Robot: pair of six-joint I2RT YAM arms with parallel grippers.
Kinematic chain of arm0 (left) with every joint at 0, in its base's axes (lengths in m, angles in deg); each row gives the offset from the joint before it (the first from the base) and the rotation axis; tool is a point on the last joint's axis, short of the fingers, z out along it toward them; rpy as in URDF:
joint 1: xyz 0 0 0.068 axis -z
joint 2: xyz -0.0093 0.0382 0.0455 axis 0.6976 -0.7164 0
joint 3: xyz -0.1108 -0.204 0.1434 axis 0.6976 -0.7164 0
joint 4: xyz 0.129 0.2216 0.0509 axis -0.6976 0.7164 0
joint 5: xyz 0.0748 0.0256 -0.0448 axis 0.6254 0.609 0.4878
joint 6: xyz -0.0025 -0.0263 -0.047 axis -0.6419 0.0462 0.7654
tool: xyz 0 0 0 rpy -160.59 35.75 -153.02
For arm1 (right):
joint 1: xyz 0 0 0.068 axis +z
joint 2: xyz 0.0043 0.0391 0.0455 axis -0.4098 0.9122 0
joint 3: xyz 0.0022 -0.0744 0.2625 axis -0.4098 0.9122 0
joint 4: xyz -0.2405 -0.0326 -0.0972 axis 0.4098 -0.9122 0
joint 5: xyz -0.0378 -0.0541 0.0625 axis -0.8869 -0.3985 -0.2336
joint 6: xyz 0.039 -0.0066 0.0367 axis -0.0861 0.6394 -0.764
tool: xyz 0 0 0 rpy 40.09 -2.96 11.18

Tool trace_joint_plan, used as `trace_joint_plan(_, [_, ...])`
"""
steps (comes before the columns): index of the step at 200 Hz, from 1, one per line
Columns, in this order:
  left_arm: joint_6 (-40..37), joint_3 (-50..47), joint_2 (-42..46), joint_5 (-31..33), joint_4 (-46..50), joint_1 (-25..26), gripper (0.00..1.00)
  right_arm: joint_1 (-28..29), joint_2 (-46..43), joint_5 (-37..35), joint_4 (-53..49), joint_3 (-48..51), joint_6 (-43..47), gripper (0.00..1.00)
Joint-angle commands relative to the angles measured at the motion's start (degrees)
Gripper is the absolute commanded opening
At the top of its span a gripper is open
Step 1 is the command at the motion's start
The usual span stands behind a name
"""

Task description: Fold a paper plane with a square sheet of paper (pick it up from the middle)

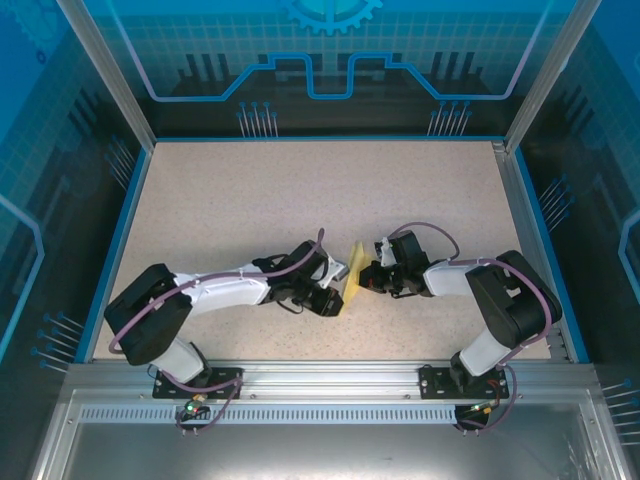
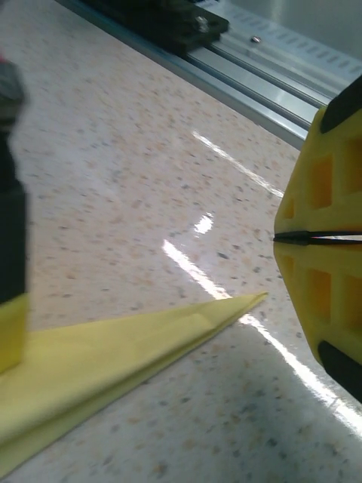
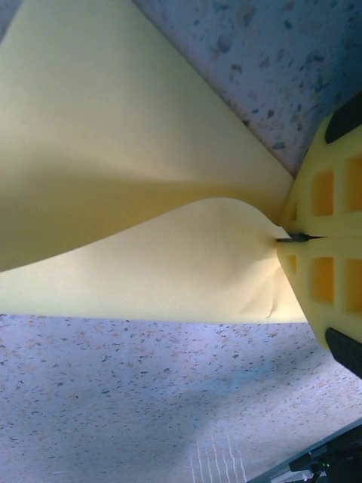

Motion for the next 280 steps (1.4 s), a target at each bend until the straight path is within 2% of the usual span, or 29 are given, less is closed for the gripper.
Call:
trace_joint_plan(1, [1.7,2.4,-2.2,-0.5,-4.4,-1.4,0.12,0.3,3.0,-3.8,-4.1,0.9,1.2,0.0])
trace_joint_plan(69, [1.5,5.0,-11.1,0.0,-8.2,-1.6,0.11,0.4,3.6,-3.5,-3.8,0.7,1.2,0.0])
trace_joint_plan(129, [-0.2,4.0,-14.2,0.1,-6.6,-1.6,0.11,0.5,4.1,-3.3,-3.8,0.3,1.3,0.0])
trace_joint_plan(216, [-3.6,1.9,-17.2,5.2,-3.2,-1.0,0.07,0.5,-0.6,-4.6,-7.7,-0.2,2.1,0.0])
trace_joint_plan(246, [-3.7,0.8,-16.8,5.2,-3.3,-0.8,0.06,0.1,-2.8,-5.7,-10.4,-0.6,3.1,0.06])
trace_joint_plan(260, [-4.4,0.2,-16.3,5.5,-3.6,-0.4,0.06,-0.2,-4.6,-5.7,-11.1,-0.4,3.2,0.12])
trace_joint_plan(280, [-5.0,-0.4,-15.7,5.7,-4.0,-0.2,0.06,-0.6,-8.1,-6.1,-13.6,-0.6,3.6,0.14])
